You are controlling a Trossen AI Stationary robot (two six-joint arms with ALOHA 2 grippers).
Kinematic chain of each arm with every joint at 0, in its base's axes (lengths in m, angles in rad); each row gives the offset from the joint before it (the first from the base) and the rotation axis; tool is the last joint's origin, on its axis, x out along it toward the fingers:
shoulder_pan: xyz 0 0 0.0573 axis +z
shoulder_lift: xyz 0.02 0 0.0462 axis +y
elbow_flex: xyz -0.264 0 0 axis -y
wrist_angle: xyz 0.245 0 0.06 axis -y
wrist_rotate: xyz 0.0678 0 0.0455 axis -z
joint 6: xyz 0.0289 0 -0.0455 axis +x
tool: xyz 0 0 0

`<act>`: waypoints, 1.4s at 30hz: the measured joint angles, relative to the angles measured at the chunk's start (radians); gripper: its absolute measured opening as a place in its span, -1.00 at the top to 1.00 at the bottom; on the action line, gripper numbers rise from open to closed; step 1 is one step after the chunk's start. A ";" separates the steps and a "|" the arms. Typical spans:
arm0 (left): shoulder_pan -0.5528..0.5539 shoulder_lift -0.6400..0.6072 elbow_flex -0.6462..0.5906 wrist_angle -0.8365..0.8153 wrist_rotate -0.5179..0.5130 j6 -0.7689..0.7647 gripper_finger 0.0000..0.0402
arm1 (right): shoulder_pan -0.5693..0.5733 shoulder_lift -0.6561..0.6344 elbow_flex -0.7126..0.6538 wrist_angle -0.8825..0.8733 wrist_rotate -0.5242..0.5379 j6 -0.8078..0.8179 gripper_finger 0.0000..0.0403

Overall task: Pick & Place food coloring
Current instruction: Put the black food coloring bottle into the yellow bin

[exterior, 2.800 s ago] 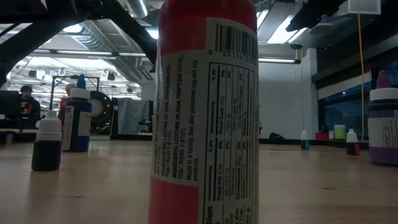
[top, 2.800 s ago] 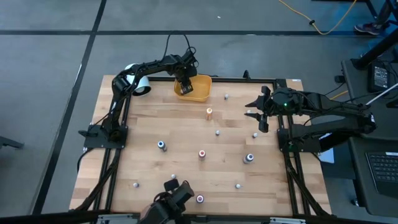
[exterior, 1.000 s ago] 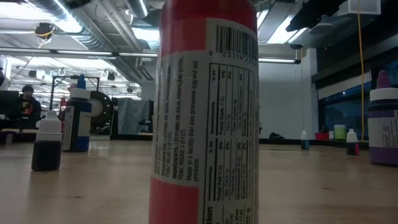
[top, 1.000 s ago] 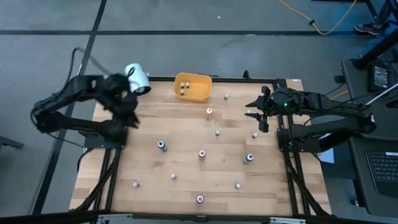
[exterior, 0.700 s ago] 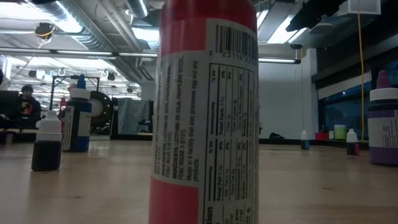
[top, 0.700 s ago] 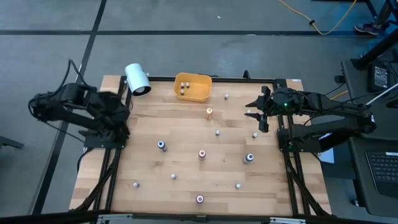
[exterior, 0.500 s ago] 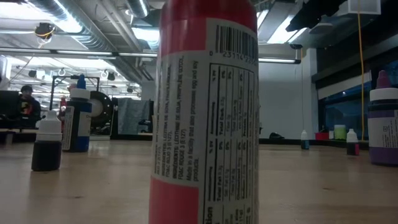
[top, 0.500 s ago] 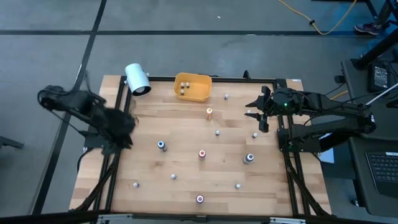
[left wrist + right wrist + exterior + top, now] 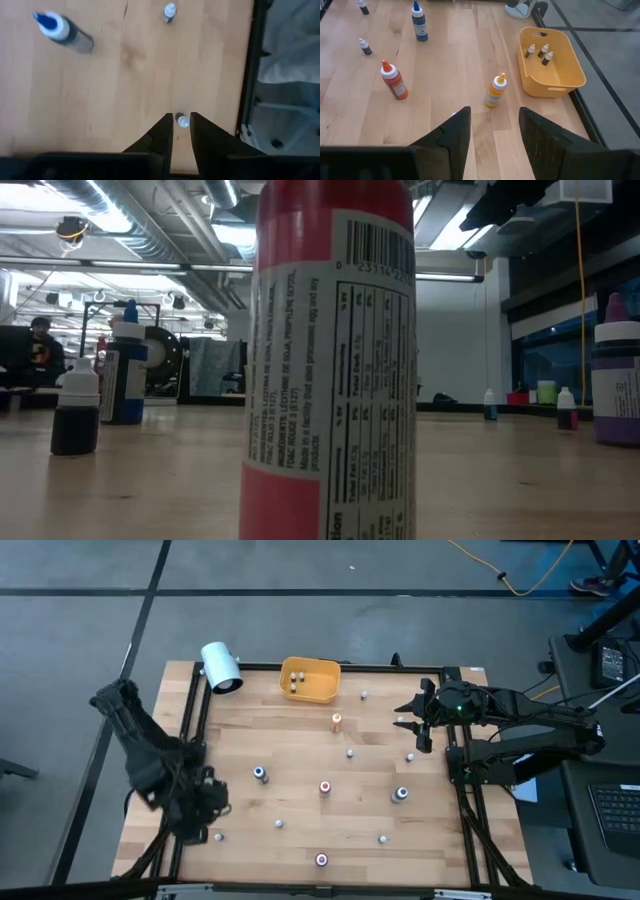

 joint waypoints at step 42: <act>-0.162 0.294 -0.229 0.234 0.082 -0.935 -0.34 | 0.000 0.000 0.000 0.000 0.000 0.000 0.16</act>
